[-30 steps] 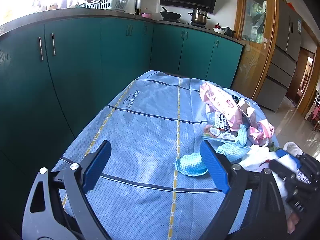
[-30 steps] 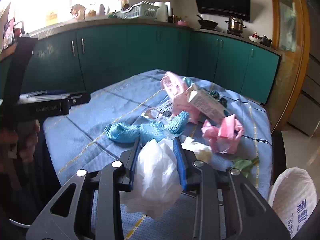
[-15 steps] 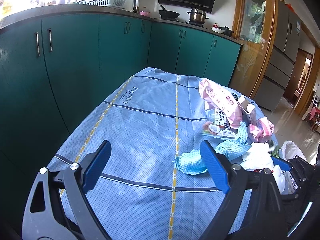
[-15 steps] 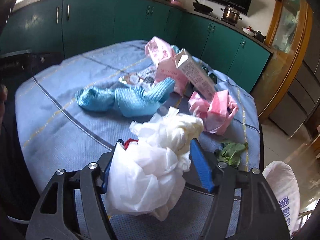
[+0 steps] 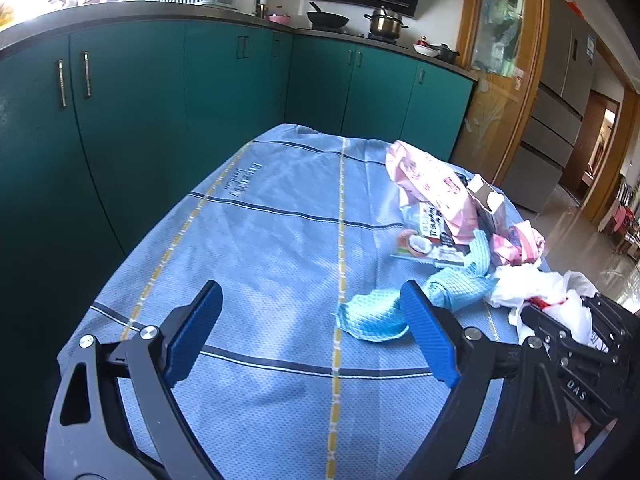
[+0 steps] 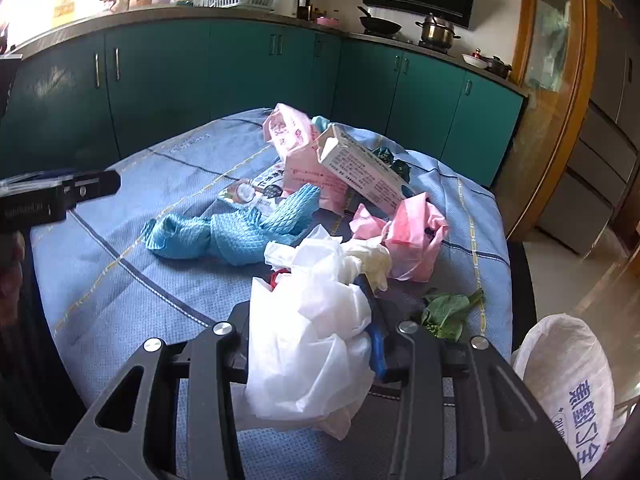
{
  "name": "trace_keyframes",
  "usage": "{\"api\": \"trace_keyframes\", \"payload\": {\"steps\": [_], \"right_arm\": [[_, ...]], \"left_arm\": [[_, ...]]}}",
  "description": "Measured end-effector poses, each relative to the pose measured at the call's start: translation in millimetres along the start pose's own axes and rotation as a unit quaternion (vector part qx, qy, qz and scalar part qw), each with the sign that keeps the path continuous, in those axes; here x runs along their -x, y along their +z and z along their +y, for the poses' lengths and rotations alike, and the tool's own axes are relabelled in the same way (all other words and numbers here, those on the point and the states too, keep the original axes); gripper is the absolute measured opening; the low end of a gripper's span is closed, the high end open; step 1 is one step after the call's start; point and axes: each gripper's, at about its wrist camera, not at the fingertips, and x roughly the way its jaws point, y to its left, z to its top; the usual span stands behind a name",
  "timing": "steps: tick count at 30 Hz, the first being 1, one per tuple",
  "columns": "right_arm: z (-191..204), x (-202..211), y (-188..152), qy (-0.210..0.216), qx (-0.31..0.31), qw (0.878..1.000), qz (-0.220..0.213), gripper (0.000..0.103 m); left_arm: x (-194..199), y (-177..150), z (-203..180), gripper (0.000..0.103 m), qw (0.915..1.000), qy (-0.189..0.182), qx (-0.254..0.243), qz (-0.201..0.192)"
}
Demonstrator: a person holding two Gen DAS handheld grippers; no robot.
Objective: Collect trash
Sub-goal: 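Grasp the white plastic bag with the right gripper while the left gripper grasps the blue cloth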
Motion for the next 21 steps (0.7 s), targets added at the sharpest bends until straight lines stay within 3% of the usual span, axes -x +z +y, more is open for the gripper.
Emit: {"api": "trace_keyframes", "payload": {"steps": [4,6,8,10,21], "right_arm": [[1,-6,0,-0.004,0.003,1.000,0.010,0.043],[6,-7,0,-0.004,0.009,1.000,0.011,0.048],[9,-9,0,-0.004,0.015,1.000,0.013,0.060],[11,-11,-1,-0.006,0.019,1.000,0.019,0.064],[17,-19,-11,-0.005,0.037,0.999,0.038,0.070]], "left_arm": [[-1,-1,-9,0.090,0.9998,-0.010,-0.015,0.002],[-1,-2,-13,0.090,0.9996,-0.017,-0.023,0.003],[-3,-2,-17,0.090,0.9992,-0.024,-0.032,0.008],[-6,-3,-20,0.091,0.9990,-0.024,-0.036,0.011],[-10,3,-22,0.092,0.9988,-0.027,-0.038,0.014]]}}
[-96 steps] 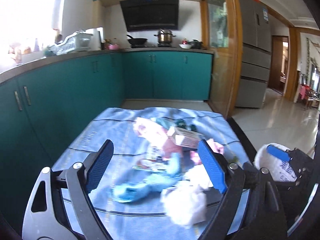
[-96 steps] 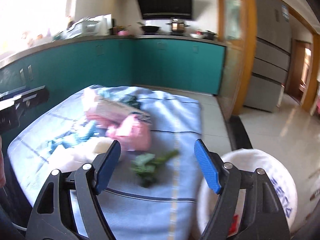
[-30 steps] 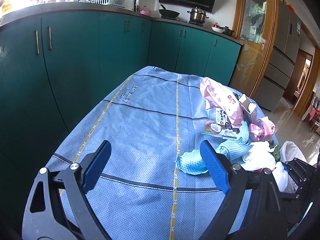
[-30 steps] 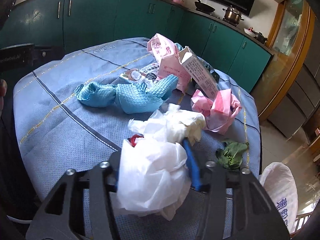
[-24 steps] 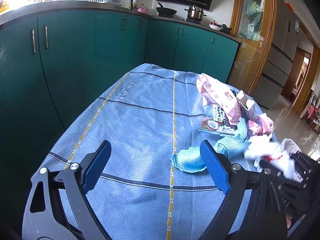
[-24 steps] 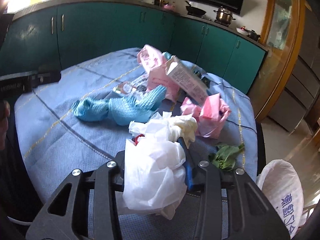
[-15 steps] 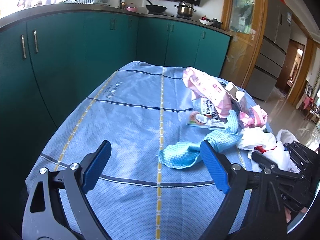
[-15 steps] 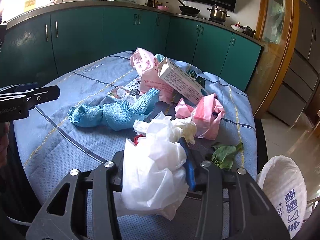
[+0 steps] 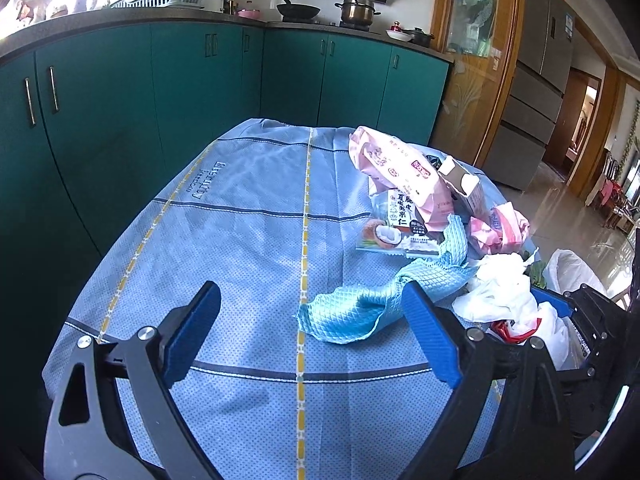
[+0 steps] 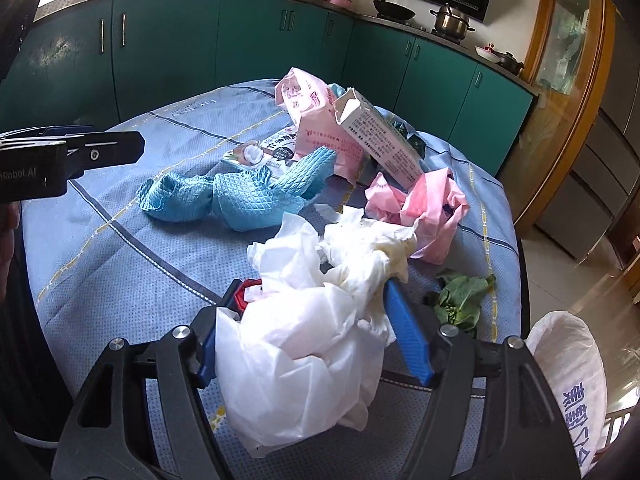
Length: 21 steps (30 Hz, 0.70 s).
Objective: Collect trash
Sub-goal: 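Grasp the white plastic bag with the right gripper while the left gripper grasps the blue cloth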
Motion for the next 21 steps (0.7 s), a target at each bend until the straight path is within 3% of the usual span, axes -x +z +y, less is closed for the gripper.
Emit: {"api": "trace_keyframes", "payload": {"steps": [14,21], "right_arm": [[-1,-1,-4,-0.007,0.004,1.000,0.005,0.070],[-19,4,0,-0.004,-0.040,0.999,-0.007,0.067]], "left_arm": [[-6,-3,5,0.092,1.0000,-0.004,0.000,0.009],[-12,-6,5,0.092,0.9995,-0.026,-0.011,0.016]]}}
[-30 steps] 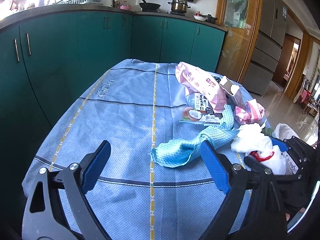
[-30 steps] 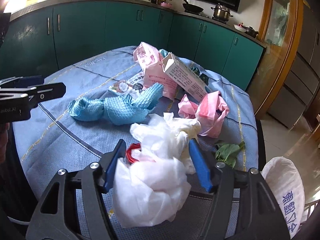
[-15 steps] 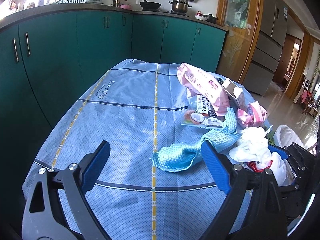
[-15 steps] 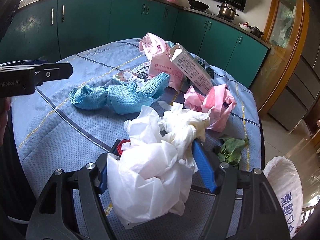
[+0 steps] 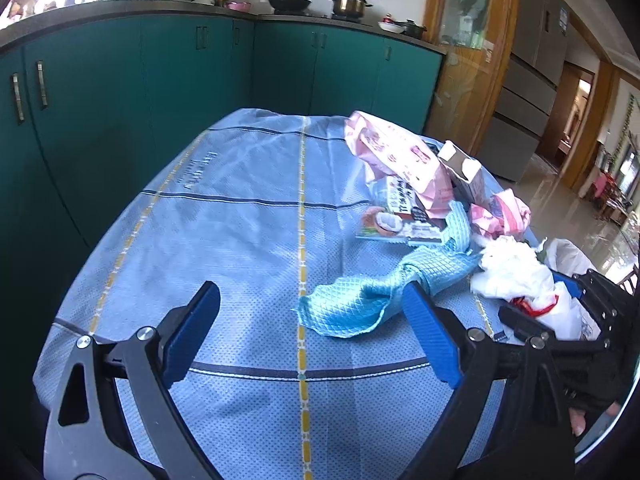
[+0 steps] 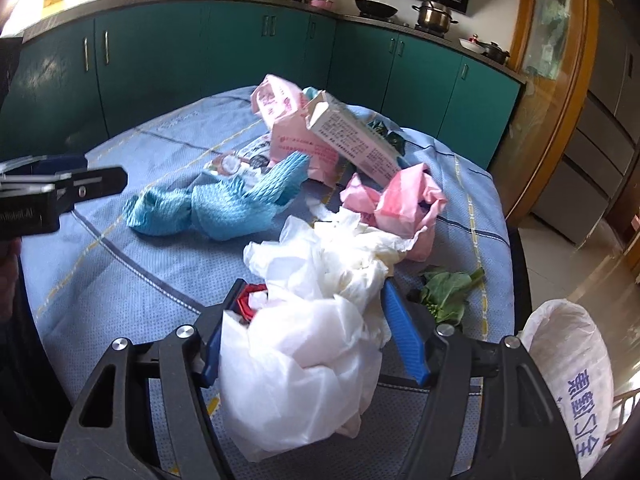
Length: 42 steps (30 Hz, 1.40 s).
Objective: Collect trash
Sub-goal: 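Grasp the white plastic bag with the right gripper while the left gripper grasps the blue cloth, then lift the bag and blue cloth and carry both over the wastebasket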
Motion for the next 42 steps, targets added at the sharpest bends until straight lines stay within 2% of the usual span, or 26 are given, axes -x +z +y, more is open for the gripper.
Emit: {"api": "trace_keyframes", "payload": {"steps": [4,8,10,13,15,18,20,22,24,25,26,28,30,37,41,42], "right_arm": [[-9,1,-1,0.002,-0.017,1.000,-0.001,0.068],[-14,3,-9,0.014,-0.037,0.999,-0.021,0.075],[-19,8,-16,0.012,-0.060,0.998,-0.033,0.076],[-29,24,-22,0.010,-0.093,0.994,-0.063,0.087],[-35,29,-26,0.011,-0.114,0.991,-0.071,0.087],[-39,32,-31,0.023,-0.133,0.989,-0.054,0.087],[-32,32,-37,0.006,-0.122,0.992,-0.026,0.087],[-22,35,-39,-0.022,-0.111,0.994,-0.012,0.087],[-17,37,-40,-0.031,-0.110,0.993,-0.005,0.087],[-13,38,-38,-0.037,-0.109,0.993,0.000,0.087],[-9,38,-36,-0.045,-0.106,0.993,0.003,0.086],[-3,41,-31,-0.054,-0.101,0.993,0.001,0.086],[0,43,-25,-0.055,-0.102,0.993,-0.002,0.086],[2,29,-13,-0.075,-0.106,0.991,0.019,0.084],[4,21,-12,-0.064,-0.103,0.992,0.038,0.052],[5,20,-12,-0.065,-0.100,0.992,0.039,0.049]], "left_arm": [[-6,0,-9,0.093,0.9992,-0.028,-0.027,0.013],[-16,4,-18,0.093,0.9972,-0.044,-0.039,0.045],[-17,6,-22,0.093,0.9964,-0.047,-0.053,0.047],[-21,8,-30,0.093,0.9941,-0.048,-0.091,0.034],[-28,8,-35,0.093,0.9909,-0.061,-0.112,0.045],[-37,8,-42,0.093,0.9848,-0.089,-0.139,0.052],[-41,8,-44,0.092,0.9818,-0.108,-0.146,0.056],[-45,8,-47,0.077,0.9780,-0.126,-0.154,0.063],[-48,6,-49,0.067,0.9746,-0.138,-0.161,0.071],[-50,5,-49,0.056,0.9731,-0.144,-0.163,0.076],[-51,3,-50,0.050,0.9715,-0.149,-0.165,0.080],[-51,0,-50,0.029,0.9684,-0.153,-0.177,0.086],[-48,-4,-48,0.019,0.9665,-0.160,-0.182,0.086],[-31,-15,-33,0.015,0.9667,-0.161,-0.179,0.086],[-22,-15,-24,0.017,0.9686,-0.153,-0.176,0.086],[-20,-14,-23,0.018,0.9690,-0.152,-0.175,0.085]]}}
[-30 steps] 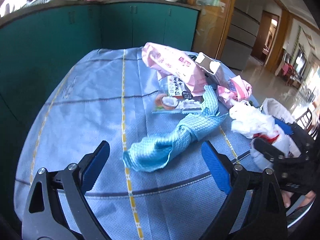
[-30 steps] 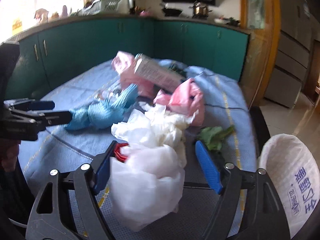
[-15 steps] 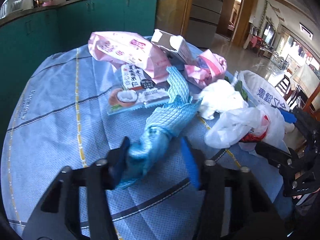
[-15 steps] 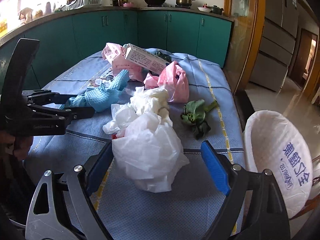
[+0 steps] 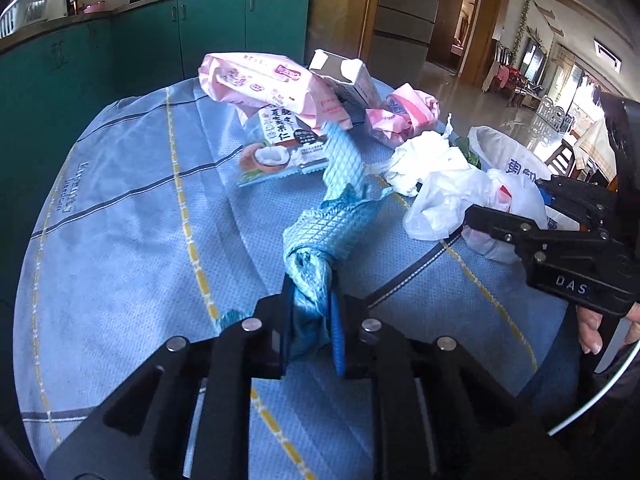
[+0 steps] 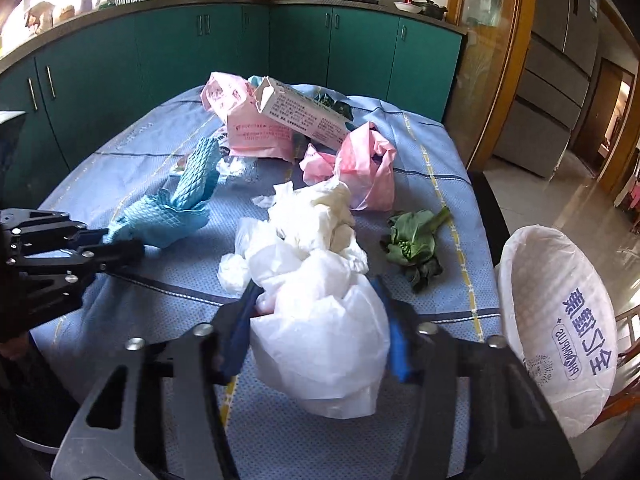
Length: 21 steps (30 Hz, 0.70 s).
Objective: Collect trash
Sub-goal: 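Lift the bag and blue cloth and carry both over the wastebasket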
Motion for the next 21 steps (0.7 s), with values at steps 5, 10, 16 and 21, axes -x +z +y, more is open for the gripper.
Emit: {"api": "trace_keyframes", "payload": {"steps": [5,10,16,21], "right_arm": [[-2,12,-1,-0.007,0.003,1.000,-0.003,0.043],[-7,27,-5,-0.036,0.014,0.999,-0.003,0.044],[-11,14,-9,-0.056,0.022,0.998,0.019,0.075],[-5,0,-12,-0.049,0.024,0.998,0.036,0.075]], "left_arm": [[9,4,5,0.048,0.9998,-0.004,0.012,-0.015],[3,12,7,0.071,0.9990,-0.014,0.033,-0.025],[-19,18,-4,0.074,0.9993,-0.018,0.032,-0.012],[-26,15,-8,0.051,0.9994,-0.020,0.026,-0.008]]}}
